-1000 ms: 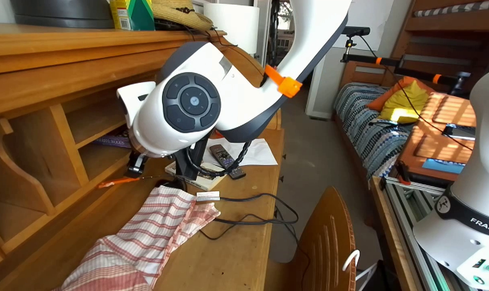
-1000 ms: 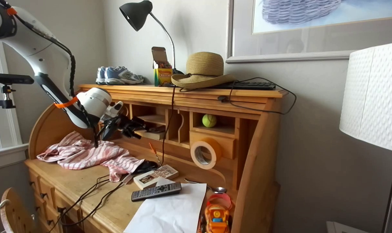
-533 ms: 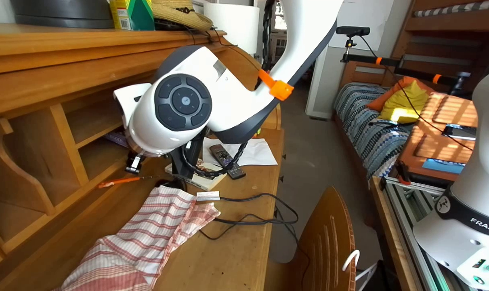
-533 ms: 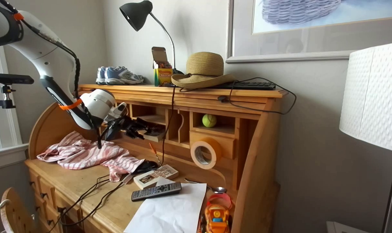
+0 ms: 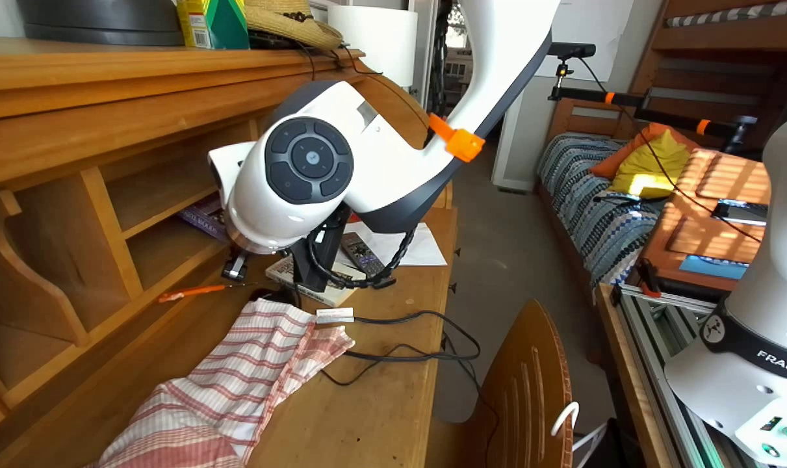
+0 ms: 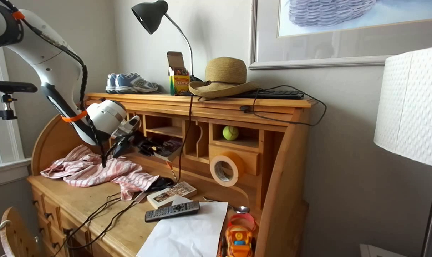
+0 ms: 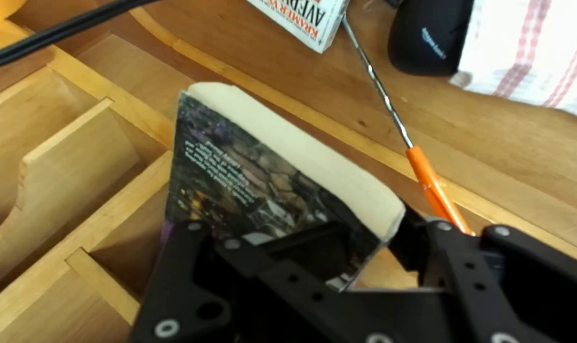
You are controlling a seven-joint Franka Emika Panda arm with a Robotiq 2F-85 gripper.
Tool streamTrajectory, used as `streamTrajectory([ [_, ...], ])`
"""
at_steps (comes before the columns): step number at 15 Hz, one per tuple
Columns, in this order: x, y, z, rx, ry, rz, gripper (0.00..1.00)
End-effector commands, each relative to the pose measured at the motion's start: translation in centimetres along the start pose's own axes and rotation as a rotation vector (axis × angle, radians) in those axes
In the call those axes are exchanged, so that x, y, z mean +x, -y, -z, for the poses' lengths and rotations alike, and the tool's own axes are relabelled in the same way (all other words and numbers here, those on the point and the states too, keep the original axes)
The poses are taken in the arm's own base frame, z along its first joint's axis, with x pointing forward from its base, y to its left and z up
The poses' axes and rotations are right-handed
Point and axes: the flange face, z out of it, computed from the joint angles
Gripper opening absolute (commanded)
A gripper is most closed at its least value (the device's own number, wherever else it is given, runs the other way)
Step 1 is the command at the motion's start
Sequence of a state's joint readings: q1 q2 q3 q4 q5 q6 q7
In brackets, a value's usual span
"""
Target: Move the blue book to the right side of the shelf.
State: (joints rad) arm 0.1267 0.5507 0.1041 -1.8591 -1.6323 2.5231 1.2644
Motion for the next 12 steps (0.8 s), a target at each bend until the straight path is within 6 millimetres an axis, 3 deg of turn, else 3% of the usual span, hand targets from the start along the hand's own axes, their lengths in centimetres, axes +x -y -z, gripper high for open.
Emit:
streamTrajectory([
  [1, -1.1, -1.2, 2.3, -0.021, 0.047, -0.024, 0.05],
  [4, -0.7, -1.7, 4.0, -0.051, 0.047, 0.007, 0.04],
  [12, -1.1, 0.8, 6.7, 0.051, 0.134, 0.338, 0.05],
])
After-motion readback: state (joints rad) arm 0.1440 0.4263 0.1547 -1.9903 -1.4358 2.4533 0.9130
